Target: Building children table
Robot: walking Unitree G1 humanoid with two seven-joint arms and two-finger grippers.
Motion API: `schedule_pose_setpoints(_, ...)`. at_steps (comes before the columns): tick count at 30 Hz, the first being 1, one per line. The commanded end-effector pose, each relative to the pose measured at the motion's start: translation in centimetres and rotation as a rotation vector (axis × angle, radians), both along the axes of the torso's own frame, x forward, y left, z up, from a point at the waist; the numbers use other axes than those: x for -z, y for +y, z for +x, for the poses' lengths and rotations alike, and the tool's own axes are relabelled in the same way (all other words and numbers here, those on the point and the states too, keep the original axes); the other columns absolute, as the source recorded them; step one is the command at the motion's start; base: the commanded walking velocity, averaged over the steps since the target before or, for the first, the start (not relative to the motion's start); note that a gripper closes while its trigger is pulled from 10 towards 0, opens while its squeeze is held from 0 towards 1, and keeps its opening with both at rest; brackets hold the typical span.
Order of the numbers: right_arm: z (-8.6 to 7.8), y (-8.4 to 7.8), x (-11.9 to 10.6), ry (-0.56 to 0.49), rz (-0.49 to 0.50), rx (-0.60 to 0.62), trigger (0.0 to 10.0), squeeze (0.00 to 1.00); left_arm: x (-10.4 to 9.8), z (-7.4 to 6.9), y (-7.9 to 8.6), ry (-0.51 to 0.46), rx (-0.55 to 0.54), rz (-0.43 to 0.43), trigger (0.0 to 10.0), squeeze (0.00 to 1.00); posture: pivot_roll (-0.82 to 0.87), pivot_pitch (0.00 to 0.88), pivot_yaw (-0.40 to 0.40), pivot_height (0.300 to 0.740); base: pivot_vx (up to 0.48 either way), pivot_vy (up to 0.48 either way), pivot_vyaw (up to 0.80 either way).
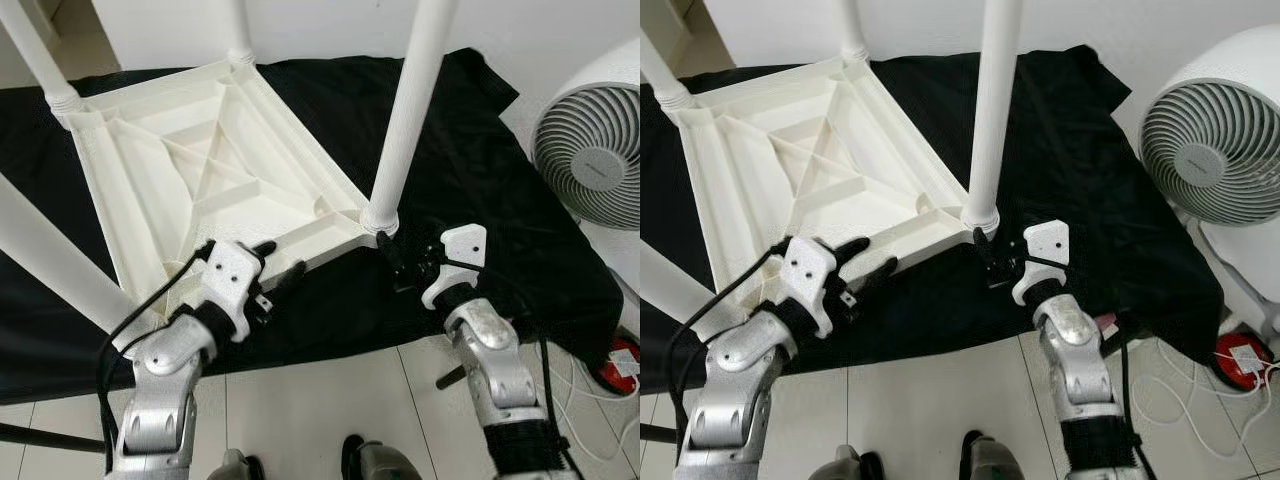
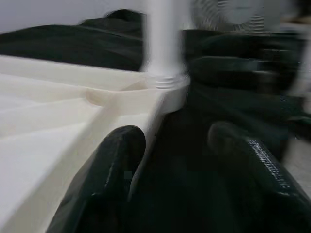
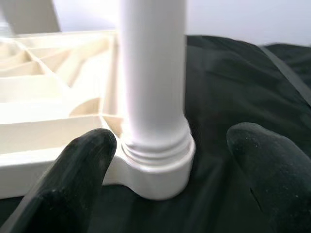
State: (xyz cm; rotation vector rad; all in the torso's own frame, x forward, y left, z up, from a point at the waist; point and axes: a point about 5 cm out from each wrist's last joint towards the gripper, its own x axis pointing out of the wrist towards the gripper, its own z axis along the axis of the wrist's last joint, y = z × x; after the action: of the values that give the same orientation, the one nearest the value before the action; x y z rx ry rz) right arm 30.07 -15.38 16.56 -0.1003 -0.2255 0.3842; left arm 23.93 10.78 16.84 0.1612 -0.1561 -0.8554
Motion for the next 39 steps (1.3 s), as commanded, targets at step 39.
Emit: schedule_pose_setpoints(39,4.0,-1.9,-2.5,0.029,0.024,-0.240,10.0,0.00,0.6,-7.8,10.4,0.374,-0.132,0.141,10.0,0.00,0.00,0.150,-0.026,0.740,0.000,0.000,0.00)
